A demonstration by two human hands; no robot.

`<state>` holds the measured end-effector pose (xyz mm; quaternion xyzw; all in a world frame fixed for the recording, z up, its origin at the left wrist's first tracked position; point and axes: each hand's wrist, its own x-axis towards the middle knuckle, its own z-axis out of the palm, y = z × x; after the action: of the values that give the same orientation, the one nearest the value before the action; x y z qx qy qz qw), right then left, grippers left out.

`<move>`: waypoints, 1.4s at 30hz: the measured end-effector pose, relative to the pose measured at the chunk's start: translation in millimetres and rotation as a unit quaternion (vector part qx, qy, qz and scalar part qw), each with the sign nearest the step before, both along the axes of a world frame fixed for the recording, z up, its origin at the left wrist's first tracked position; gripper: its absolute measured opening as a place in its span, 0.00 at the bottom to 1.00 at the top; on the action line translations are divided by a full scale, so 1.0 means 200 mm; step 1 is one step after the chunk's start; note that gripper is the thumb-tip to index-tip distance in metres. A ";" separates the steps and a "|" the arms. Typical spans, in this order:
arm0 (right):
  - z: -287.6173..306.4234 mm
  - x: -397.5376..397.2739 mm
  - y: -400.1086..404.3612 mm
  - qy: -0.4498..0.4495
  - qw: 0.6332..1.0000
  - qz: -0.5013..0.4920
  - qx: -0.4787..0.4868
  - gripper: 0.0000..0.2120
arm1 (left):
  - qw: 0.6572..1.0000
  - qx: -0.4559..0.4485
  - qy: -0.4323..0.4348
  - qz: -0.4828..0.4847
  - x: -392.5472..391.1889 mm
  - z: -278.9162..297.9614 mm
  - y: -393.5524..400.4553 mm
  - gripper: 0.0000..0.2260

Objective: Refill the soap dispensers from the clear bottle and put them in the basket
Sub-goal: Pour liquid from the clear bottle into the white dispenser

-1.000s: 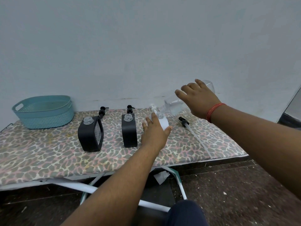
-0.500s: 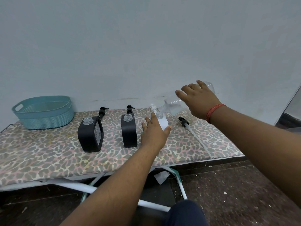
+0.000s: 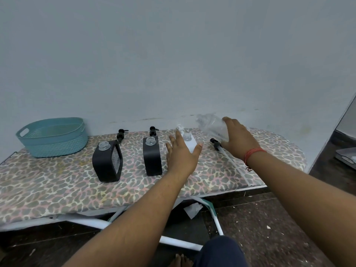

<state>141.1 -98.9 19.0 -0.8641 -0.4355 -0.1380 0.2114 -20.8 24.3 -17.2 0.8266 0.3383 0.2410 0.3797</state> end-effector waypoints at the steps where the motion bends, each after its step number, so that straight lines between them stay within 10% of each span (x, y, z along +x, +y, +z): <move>1: -0.01 0.01 -0.01 0.040 0.998 -0.005 0.042 0.35 | 1.000 0.006 -0.012 -0.003 0.00 0.01 -0.01 0.42; 15: -0.08 0.04 -0.10 0.316 0.874 -0.045 0.366 0.34 | 0.994 0.084 -0.059 -0.019 -0.02 0.01 -0.07 0.36; 34: -0.30 -0.21 0.07 0.310 0.897 -0.014 0.313 0.30 | 0.997 0.034 -0.066 -0.025 -0.08 -0.10 -0.09 0.37; 42: -0.37 -0.26 0.00 0.286 0.895 -0.081 0.333 0.46 | 0.997 0.032 -0.064 -0.027 -0.14 -0.10 -0.13 0.36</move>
<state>90.0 -99.4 -54.7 -0.7773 -0.2132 -0.0385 0.5906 -48.9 -2.0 -36.6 0.8301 0.2825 0.2938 0.3805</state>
